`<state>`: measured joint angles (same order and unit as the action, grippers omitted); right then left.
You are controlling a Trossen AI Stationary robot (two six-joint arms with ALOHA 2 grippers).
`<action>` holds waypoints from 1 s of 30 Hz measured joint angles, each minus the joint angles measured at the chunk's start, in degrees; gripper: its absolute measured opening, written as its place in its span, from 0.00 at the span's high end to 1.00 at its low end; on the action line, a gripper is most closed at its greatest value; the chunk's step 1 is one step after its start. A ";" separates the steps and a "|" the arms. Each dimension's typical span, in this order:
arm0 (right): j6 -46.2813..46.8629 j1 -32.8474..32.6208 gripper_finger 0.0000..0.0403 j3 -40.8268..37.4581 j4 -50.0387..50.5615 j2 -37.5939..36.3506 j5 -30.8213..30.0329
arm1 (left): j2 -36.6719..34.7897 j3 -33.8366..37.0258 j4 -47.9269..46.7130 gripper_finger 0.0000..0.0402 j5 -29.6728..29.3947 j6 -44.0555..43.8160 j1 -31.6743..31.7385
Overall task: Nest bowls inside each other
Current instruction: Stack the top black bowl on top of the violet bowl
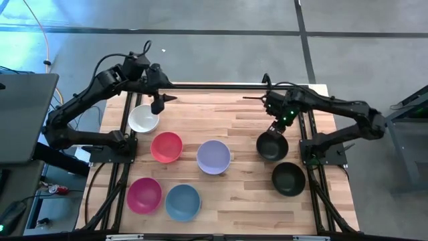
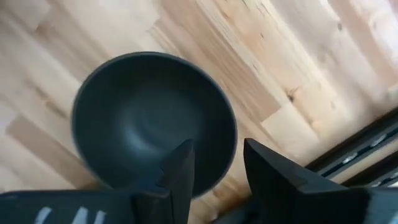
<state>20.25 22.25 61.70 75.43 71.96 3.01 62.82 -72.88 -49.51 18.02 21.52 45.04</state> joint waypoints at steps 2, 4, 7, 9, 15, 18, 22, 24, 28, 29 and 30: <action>3.39 0.17 0.68 -2.47 -1.60 -0.71 0.00 | -0.28 0.00 -0.03 0.43 0.00 -0.54 0.00; 5.21 0.25 0.68 -4.48 -2.54 -1.23 0.00 | -0.62 0.00 -0.03 0.43 -0.03 -1.27 0.00; 6.76 0.25 0.68 -6.92 -3.85 -2.02 -0.01 | -1.19 0.00 -0.03 0.43 -0.03 -1.78 0.00; 7.83 0.25 0.68 -8.47 -4.49 -2.41 -0.01 | -1.37 0.00 -0.08 0.43 -0.04 -1.87 -0.01; 9.77 0.25 0.68 -12.76 -5.77 -2.77 0.24 | -1.73 0.00 -0.34 0.43 0.06 -2.03 -0.04; 10.82 0.25 0.68 -14.03 -6.60 -2.77 0.31 | -1.72 0.00 -0.36 0.43 0.12 -1.91 -0.04; 11.01 0.25 0.68 -14.82 -7.97 -2.75 0.42 | -1.72 0.00 -0.36 0.43 0.24 -1.95 -0.04; 11.02 0.25 0.68 -14.94 -8.47 -2.75 0.32 | -1.72 0.00 -0.36 0.43 0.24 -2.01 -0.07; 11.69 0.25 0.68 -14.96 -8.84 -2.75 -0.67 | -1.70 0.00 -0.40 0.43 0.39 -2.03 -0.07; 12.07 0.25 0.68 -14.96 -8.84 -2.75 -1.24 | -1.70 0.00 -0.38 0.43 0.58 -2.06 -0.07; 12.36 0.25 0.68 -14.96 -8.84 -2.75 -1.64 | -1.70 0.00 -0.40 0.43 0.77 -2.06 -0.07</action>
<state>32.61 22.50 46.74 66.59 69.21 1.37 61.12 -72.88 -49.91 18.79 19.46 44.97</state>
